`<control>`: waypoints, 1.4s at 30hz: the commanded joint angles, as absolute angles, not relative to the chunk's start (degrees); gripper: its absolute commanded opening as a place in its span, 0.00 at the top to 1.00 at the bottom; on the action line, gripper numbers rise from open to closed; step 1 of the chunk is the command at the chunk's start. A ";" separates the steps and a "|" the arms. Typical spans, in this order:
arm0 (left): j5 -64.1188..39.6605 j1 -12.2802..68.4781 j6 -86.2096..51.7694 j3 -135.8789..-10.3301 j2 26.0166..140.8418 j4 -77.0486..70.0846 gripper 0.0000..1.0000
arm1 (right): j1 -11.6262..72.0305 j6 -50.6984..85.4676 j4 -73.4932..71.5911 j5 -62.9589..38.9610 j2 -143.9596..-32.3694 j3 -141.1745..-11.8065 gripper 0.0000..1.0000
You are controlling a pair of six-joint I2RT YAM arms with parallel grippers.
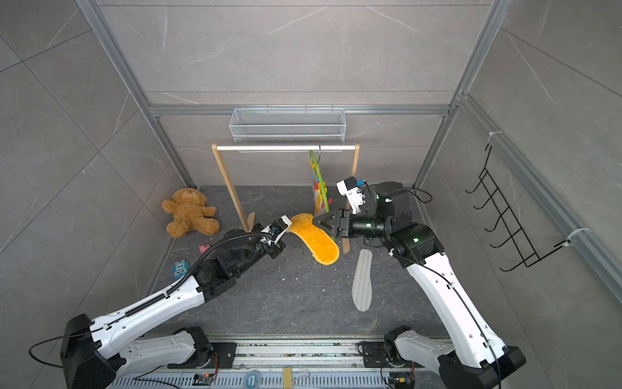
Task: Take the shoe insoles off the hanger
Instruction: Open the clamp at the hanger, then place the insole at the center of the board.
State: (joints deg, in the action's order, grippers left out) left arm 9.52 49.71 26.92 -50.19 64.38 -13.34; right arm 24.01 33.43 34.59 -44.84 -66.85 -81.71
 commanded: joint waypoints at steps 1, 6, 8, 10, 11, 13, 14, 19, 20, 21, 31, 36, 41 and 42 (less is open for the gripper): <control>7.30 49.41 30.51 -53.29 65.02 -16.18 1.00 | 24.93 32.95 34.89 -45.11 -67.66 -82.88 0.51; 7.04 49.41 31.90 -54.83 66.06 -16.60 1.00 | 25.75 32.83 34.72 -44.65 -68.04 -82.38 0.61; 7.07 49.38 32.13 -55.17 66.35 -17.21 1.00 | 25.92 32.87 34.63 -44.65 -68.25 -81.96 0.65; 6.82 49.46 32.34 -55.29 66.61 -17.70 1.00 | 26.08 32.95 34.32 -44.47 -68.29 -81.59 0.69; 6.68 49.42 32.64 -55.22 66.71 -18.11 1.00 | 26.13 32.94 34.28 -44.38 -68.18 -81.40 0.70; 6.65 49.47 32.70 -55.02 66.88 -18.83 1.00 | 26.13 33.04 34.24 -44.07 -68.14 -81.13 0.74; 6.79 49.40 32.70 -55.02 67.01 -18.98 1.00 | 26.16 33.03 34.24 -44.04 -68.17 -81.05 0.76; 7.59 49.44 32.22 -55.30 67.13 -19.42 1.00 | 26.15 32.91 34.35 -43.41 -68.29 -80.66 0.90; 8.00 49.44 32.04 -55.45 67.15 -19.29 1.00 | 26.15 32.96 34.37 -43.27 -68.35 -80.54 0.94; 8.38 49.44 31.85 -55.66 67.19 -19.05 1.00 | 26.18 32.77 34.52 -43.18 -68.38 -80.52 0.97; 14.33 49.41 28.16 -53.39 64.58 -22.29 0.00 | 26.10 30.56 33.54 -41.26 -67.01 -80.35 1.00; 17.24 49.43 23.46 -49.84 61.17 -23.95 0.00 | 26.15 28.38 31.62 -39.58 -64.50 -80.92 1.00; 21.85 49.47 13.63 -43.70 56.87 -26.36 0.00 | 26.15 25.63 28.96 -32.15 -59.79 -79.92 1.00; 23.81 49.36 9.96 -42.65 56.00 -26.31 0.00 | 26.11 25.05 28.82 -29.55 -58.75 -79.79 1.00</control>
State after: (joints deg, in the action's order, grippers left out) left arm 18.28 49.50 19.49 -44.12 58.46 -22.46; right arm 25.85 28.18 31.92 -35.86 -62.00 -80.40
